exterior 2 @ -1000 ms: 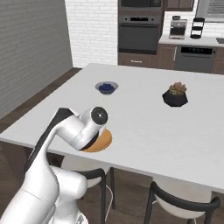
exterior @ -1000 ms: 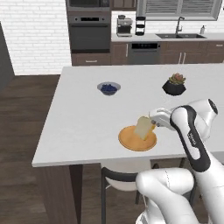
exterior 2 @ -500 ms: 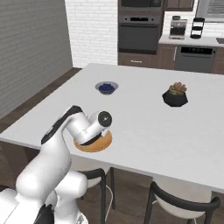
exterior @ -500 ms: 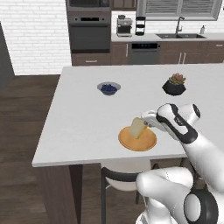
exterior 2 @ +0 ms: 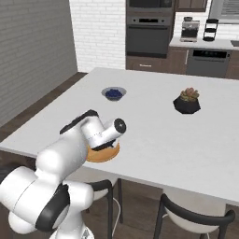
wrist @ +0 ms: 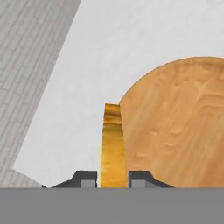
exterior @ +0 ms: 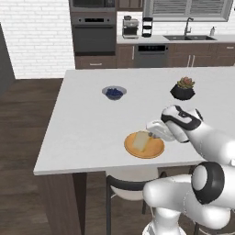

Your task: Start the toaster. Once the lever pops up, take the bread to the plate on the dining counter.

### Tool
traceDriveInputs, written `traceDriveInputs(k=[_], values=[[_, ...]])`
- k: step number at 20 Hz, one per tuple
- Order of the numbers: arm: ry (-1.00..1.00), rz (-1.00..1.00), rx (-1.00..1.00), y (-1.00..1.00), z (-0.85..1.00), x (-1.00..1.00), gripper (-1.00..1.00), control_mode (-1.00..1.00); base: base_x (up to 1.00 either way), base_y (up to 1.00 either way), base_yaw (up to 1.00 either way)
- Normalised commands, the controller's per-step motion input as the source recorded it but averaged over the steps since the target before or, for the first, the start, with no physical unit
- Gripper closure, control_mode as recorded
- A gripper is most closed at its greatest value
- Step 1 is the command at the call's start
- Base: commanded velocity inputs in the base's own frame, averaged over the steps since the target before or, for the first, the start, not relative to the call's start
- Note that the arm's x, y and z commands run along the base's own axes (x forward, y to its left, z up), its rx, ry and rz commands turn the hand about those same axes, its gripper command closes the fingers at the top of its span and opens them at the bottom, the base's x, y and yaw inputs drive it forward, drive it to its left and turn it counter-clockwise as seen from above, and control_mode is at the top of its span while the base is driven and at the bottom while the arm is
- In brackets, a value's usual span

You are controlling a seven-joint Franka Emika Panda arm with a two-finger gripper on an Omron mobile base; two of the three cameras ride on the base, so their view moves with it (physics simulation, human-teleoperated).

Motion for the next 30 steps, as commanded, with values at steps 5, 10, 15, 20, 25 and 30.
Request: traceDriveInputs(k=[5,10,15,20,25,30], values=[[0.00,0.19,0.00,0.00,-0.24,0.30,1.00,-1.00,0.00,0.00,0.00],[-0.07,0.11,0.00,0.00,-0.20,0.27,1.00,-1.00,0.00,0.00,0.00],[-0.12,0.02,0.00,0.00,-0.29,0.08,1.00,-1.00,0.00,0.00,0.00],[-0.17,0.00,-0.02,0.03,-0.37,-0.09,1.00,-1.00,0.00,0.00,0.00],[-0.18,0.00,-0.08,0.09,-0.04,0.00,-1.00,-1.00,0.00,0.00,0.00],[-0.10,0.00,-0.09,0.00,0.00,0.01,-1.00,-1.00,0.00,0.00,0.00]])
